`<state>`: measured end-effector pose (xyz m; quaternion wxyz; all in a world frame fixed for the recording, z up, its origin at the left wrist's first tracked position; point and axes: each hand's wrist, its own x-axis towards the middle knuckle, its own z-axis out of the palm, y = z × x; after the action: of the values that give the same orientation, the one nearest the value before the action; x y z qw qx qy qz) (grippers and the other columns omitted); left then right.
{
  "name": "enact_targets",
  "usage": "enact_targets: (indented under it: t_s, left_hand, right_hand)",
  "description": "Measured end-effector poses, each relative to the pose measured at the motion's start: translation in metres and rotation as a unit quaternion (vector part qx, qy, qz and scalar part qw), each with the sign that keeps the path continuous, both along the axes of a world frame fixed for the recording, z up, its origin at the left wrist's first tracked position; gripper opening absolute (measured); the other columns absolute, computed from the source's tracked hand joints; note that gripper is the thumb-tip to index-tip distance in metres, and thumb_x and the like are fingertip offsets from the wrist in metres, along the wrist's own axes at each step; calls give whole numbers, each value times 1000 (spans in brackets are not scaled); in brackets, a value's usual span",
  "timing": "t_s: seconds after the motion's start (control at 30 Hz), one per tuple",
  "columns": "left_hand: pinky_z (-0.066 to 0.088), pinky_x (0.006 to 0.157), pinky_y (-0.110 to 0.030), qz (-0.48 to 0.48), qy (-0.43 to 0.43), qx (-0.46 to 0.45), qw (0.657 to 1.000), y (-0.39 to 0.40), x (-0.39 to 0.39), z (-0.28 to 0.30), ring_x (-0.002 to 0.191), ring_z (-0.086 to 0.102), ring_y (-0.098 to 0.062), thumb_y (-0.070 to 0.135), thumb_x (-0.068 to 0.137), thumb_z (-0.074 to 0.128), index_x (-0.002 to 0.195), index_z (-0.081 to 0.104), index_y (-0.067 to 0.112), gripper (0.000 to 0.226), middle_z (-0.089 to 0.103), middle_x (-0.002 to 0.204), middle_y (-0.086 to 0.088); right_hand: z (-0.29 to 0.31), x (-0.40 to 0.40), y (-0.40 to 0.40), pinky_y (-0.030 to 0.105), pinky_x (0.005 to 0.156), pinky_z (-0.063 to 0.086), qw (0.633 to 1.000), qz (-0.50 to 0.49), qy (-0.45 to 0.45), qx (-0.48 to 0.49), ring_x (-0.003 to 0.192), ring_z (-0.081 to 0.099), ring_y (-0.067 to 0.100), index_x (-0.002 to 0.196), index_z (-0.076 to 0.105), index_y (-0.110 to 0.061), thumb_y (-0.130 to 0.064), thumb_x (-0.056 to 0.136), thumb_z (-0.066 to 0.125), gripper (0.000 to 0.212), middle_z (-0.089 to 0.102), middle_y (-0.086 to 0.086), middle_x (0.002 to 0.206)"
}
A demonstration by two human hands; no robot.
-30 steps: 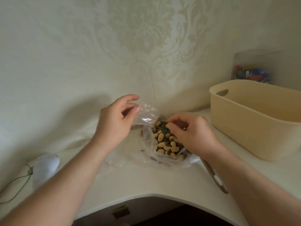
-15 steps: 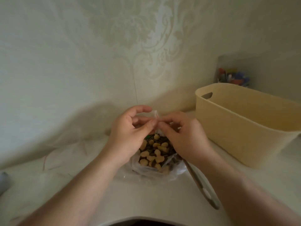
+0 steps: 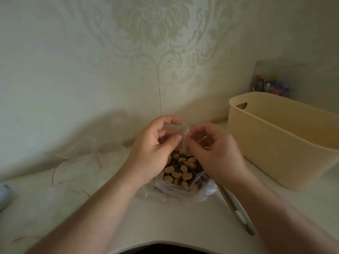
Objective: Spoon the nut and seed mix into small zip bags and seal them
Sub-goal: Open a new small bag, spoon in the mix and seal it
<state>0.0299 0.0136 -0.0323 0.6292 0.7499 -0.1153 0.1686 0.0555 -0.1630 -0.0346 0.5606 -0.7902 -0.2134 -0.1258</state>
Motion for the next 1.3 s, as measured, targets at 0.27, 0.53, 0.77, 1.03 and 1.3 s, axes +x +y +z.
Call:
enact_targets:
  t_s: [0.27,0.53,0.77,1.03,1.3]
  left_hand:
    - [39,116,-29,14,-105,280,954,9,-2,-5,143,40,-14,7,84,77,148,48,43,79,45,146,18]
    - [46,102,-25,36,-139,349,926,7,8,19,125,53,-5,38,76,91,140,52,37,75,54,123,20]
    - [44,80,-10,67,-138,363,919,6,13,4,100,58,1,40,72,92,129,59,30,67,54,110,17]
    - [39,79,-26,139,-224,401,877,4,11,-5,95,50,-18,49,76,74,110,64,15,49,55,102,4]
    - [43,85,-30,150,-240,410,867,1,8,-5,96,50,-18,45,77,72,119,66,13,53,58,105,4]
  right_hand:
    - [3,0,0,32,67,61,982,76,108,134,69,72,21,101,71,-12,-8,93,76,11,76,9,79]
    - [11,2,-6,33,64,56,949,146,165,224,65,61,26,101,59,-5,11,95,64,18,65,9,71]
    - [5,4,-5,39,70,61,981,91,92,145,70,67,27,92,64,-7,3,93,72,13,70,17,79]
    - [3,-2,0,48,65,54,987,124,48,85,70,61,33,87,70,1,-34,103,58,41,66,20,77]
    - [8,-4,1,25,61,55,977,121,122,128,61,64,15,82,73,-2,-12,94,73,15,69,6,66]
